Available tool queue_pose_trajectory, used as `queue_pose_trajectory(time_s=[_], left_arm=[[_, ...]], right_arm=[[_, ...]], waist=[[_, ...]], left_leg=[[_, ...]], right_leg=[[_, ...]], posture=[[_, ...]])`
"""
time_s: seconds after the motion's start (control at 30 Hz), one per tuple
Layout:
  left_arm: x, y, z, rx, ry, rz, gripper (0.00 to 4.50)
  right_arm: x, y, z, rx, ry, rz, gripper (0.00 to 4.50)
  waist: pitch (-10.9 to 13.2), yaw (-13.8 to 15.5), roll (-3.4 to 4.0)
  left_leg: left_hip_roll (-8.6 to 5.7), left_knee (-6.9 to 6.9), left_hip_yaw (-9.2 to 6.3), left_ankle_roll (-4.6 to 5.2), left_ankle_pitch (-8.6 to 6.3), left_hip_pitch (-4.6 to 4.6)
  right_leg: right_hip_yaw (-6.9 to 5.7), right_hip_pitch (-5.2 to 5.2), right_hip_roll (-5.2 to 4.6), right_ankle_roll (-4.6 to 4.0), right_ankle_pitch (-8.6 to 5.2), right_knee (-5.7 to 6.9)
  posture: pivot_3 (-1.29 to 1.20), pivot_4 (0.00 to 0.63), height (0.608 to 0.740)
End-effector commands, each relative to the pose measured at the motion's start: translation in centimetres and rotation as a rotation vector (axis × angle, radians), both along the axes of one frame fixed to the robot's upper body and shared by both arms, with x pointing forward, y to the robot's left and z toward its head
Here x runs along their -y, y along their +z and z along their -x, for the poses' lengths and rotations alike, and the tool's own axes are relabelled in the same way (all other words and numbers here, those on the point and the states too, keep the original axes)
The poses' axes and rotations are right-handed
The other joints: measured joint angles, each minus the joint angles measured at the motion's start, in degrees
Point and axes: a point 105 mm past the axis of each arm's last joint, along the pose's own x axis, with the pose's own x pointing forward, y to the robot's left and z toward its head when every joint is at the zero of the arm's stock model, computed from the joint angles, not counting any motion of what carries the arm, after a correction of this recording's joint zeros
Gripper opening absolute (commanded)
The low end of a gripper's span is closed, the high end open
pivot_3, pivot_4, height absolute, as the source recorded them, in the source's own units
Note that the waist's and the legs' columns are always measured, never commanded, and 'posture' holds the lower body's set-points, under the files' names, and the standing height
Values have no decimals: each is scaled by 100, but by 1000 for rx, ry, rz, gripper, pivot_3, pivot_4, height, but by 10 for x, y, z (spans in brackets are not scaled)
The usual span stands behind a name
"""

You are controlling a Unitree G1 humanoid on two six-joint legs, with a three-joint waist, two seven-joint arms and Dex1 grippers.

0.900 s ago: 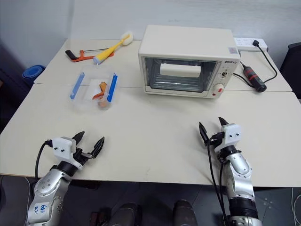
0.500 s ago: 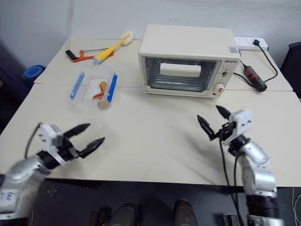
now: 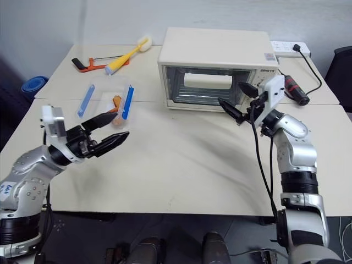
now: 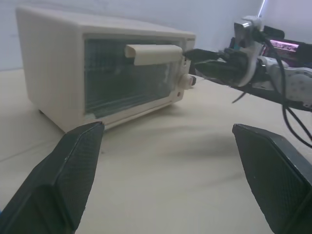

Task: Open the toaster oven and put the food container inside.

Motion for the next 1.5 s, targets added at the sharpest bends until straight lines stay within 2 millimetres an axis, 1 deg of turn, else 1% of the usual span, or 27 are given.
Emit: queue_pose_trajectory(time_s=[0.03,0.13,0.2,0.27,0.33,0.4,0.43,0.47,0.53,0.57,0.63,0.67,0.8,0.9,0.97,1.07,1.2,1.23,1.37,1.5], left_arm=[[1,-1,2,25,21,-29,4500],[-1,-5,3,12,38,-37,4500],[-2,-5,3,6,42,-35,4500],[-4,-6,2,3,53,-37,4500],[-6,-6,0,-1,57,-33,4500],[-7,3,-10,74,84,-40,4500],[-8,6,-14,100,96,-40,4085],[-7,9,-20,116,100,-44,3851],[-5,14,-33,131,107,-41,3237],[0,16,-44,148,117,-56,2935],[15,19,-61,166,93,-76,2263],[22,22,-71,180,98,-88,2062],[43,36,-105,203,116,-89,799],[56,43,-121,215,114,-63,15],[67,40,-127,216,95,-81,15],[85,36,-131,217,54,-86,15],[100,32,-129,234,-13,-105,15],[103,31,-128,228,-26,-97,15],[105,29,-130,204,-40,-86,15],[110,25,-128,193,-81,-101,15]], right_arm=[[-16,14,4,67,78,7,4468],[-27,12,11,65,142,21,4468],[-27,9,13,61,156,35,4468],[-27,6,21,61,181,46,4468],[-26,-2,32,70,204,95,4468],[-23,-22,44,71,215,208,4468],[-22,-28,48,69,218,242,4500],[-21,-35,51,67,217,271,4500],[-20,-41,52,63,212,286,4500],[-20,-42,52,66,208,286,4500],[-21,-40,50,82,197,281,4500],[-21,-39,48,92,192,281,4500],[-23,-34,44,125,180,286,4500],[-24,-33,43,137,172,286,4500],[-24,-34,43,139,168,286,4500],[-23,-34,43,134,151,285,4500],[-18,-36,44,124,113,284,4500],[-11,-38,46,120,81,283,4500],[30,-37,63,156,-100,234,4500],[63,-58,86,82,-184,272,4500]], waist=[[0,-12,0],[0,-20,0],[0,-14,-1],[0,-10,0],[0,-4,0],[0,9,-1],[1,19,-2],[2,18,-3],[3,18,-5],[3,17,-5],[3,17,-5],[3,16,-6],[9,1,-15],[11,-23,-19],[12,-26,-20],[15,-8,-25],[18,19,-31],[19,42,-31],[20,191,-34],[21,233,-35]], left_leg=[[0,-1,-1,0,0,0],[2,-1,-3,-2,1,0],[2,0,-3,-2,1,0],[2,1,-3,-2,1,-1],[2,0,-3,-2,1,-1],[1,-1,-3,-2,1,-1],[1,0,-4,-2,1,-2],[0,3,-5,-2,1,-2],[-1,11,-2,-2,1,-3],[-2,13,-1,-2,1,-3],[-2,13,-2,-3,2,-2],[-2,13,-2,-3,2,-3],[-3,8,-4,-3,2,-8],[-1,3,2,-3,2,-8],[-1,3,4,-3,2,-7],[-1,2,7,-3,2,-7],[-3,9,5,-3,2,-9],[-3,10,3,-3,2,-11],[-8,21,-19,-2,2,-33],[-11,60,-42,0,0,-73]], right_leg=[[-2,0,0,0,0,0],[-6,0,0,0,0,1],[-6,0,0,0,0,1],[-6,0,-1,0,0,0],[-6,0,-1,0,0,1],[-7,0,-1,0,0,0],[-9,0,-1,0,0,-1],[-11,1,-1,0,0,0],[-10,4,-1,1,0,1],[-10,4,-1,1,1,3],[-11,3,-1,2,1,5],[-13,3,-1,2,1,5],[-24,0,-1,3,1,1],[-52,-7,-3,3,1,2],[-58,-10,-6,3,1,2],[-71,-10,-13,3,1,4],[-73,-9,-17,3,1,9],[-75,-9,-17,3,1,9],[-100,-9,-22,3,2,6],[-123,-13,-23,5,2,5]], posture=[[0,150,740],[0,150,740],[0,150,740],[0,150,740],[0,150,740],[0,150,740],[0,150,740],[0,150,740],[0,150,740],[0,150,740],[0,150,740],[0,150,740],[0,150,740],[0,150,740],[0,150,740],[0,150,740],[0,150,740],[0,150,740],[0,150,740],[0,150,740]])
